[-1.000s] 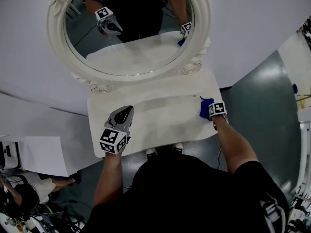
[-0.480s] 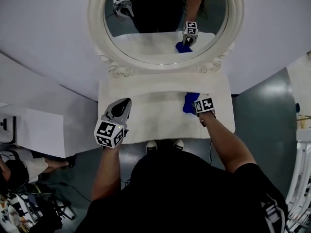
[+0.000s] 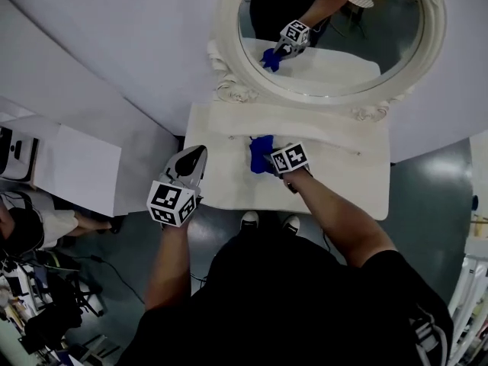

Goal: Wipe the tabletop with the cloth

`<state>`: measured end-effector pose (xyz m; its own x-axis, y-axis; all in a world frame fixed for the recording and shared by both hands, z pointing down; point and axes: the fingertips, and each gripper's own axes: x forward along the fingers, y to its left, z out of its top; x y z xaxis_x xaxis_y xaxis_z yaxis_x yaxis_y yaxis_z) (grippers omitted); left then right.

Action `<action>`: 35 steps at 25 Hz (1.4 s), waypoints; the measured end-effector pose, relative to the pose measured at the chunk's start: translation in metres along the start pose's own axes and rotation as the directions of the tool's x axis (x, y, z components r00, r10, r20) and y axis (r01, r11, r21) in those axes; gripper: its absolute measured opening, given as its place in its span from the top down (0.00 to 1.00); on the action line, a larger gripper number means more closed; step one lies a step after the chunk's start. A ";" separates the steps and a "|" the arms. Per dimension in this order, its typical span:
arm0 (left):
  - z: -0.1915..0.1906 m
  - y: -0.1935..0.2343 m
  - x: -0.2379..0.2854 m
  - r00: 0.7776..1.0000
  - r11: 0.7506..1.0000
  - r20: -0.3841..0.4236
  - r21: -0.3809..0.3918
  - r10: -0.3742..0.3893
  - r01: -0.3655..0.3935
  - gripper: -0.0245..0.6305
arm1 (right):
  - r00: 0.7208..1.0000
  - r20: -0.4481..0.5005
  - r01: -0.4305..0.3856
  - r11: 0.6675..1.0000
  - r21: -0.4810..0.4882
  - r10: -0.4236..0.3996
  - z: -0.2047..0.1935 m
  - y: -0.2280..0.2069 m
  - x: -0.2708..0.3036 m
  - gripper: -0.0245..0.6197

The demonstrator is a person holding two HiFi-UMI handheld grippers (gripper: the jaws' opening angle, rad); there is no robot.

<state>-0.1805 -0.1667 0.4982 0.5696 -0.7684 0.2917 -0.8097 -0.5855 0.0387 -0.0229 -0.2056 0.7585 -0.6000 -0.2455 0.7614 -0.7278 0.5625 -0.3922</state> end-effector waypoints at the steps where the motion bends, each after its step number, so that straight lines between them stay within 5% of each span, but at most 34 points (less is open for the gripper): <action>1: -0.002 0.007 -0.008 1.000 1.000 0.000 -0.003 0.013 -0.013 0.95 | 1.000 -0.006 -0.023 1.000 -0.011 0.023 0.005 0.016 0.011 0.87; 17: -0.054 0.077 -0.110 0.986 0.984 -0.050 -0.066 0.162 -0.165 0.95 | 0.962 -0.200 -0.231 0.949 -0.213 0.189 -0.019 0.195 0.151 0.87; 35: -0.071 0.088 -0.116 0.988 0.987 -0.069 -0.076 0.140 -0.145 0.95 | 0.958 -0.276 -0.138 0.971 -0.195 0.081 -0.066 0.154 0.175 0.87</action>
<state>-0.3276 -0.1102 0.5358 0.4398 -0.8232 0.3590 -0.8920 -0.4469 0.0682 -0.2181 -0.1098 0.8649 -0.5419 0.0281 0.8400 -0.5589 0.7344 -0.3851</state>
